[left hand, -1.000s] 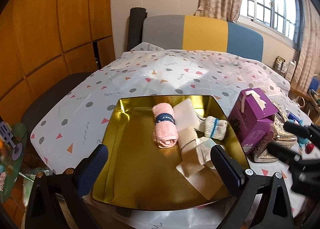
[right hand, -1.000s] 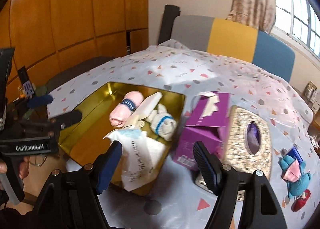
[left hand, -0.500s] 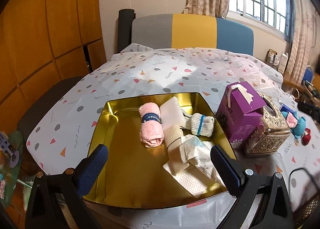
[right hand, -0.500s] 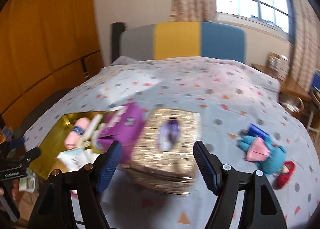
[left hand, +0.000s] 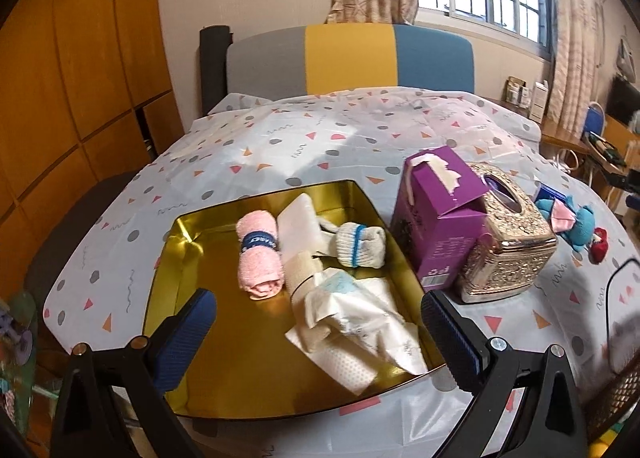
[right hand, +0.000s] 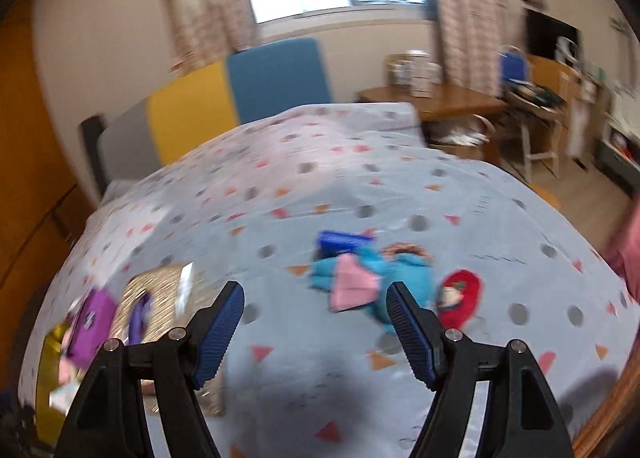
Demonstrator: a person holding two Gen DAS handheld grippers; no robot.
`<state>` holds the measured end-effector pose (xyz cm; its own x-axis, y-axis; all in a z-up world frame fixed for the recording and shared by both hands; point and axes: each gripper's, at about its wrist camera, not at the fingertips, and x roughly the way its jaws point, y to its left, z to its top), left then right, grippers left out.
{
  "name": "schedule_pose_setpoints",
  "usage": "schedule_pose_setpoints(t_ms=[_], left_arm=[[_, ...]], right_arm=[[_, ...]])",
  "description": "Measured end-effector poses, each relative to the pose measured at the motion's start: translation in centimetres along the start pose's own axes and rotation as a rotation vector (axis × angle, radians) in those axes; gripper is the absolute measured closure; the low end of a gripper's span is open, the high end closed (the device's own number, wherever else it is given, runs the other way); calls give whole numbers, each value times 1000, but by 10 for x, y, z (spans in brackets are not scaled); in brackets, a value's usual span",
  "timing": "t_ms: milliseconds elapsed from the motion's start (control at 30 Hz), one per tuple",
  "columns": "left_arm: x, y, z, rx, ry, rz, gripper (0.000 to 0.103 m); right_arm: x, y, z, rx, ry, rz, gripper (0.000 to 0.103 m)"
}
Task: Organize soft objects
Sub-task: 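Move both tools back toward the blue plush and red sock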
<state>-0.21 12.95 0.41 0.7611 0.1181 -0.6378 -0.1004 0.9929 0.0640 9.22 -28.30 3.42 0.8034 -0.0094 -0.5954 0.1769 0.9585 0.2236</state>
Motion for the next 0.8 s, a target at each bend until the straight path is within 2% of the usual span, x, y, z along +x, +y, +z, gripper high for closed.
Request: schedule_pose_setpoints(t_ms=[233, 467, 567, 800], left_arm=[[-4, -23, 7, 53, -15, -51, 0], [-7, -44, 17, 112, -33, -81, 0], [-9, -55, 25, 136, -44, -101, 0], [-16, -86, 42, 192, -81, -158, 0]], right_arm=[[12, -64, 15, 157, -36, -130, 28], [30, -117, 9, 307, -42, -252, 28], [31, -132, 5, 381, -27, -238, 28], [36, -140, -1, 439, 11, -204, 28]])
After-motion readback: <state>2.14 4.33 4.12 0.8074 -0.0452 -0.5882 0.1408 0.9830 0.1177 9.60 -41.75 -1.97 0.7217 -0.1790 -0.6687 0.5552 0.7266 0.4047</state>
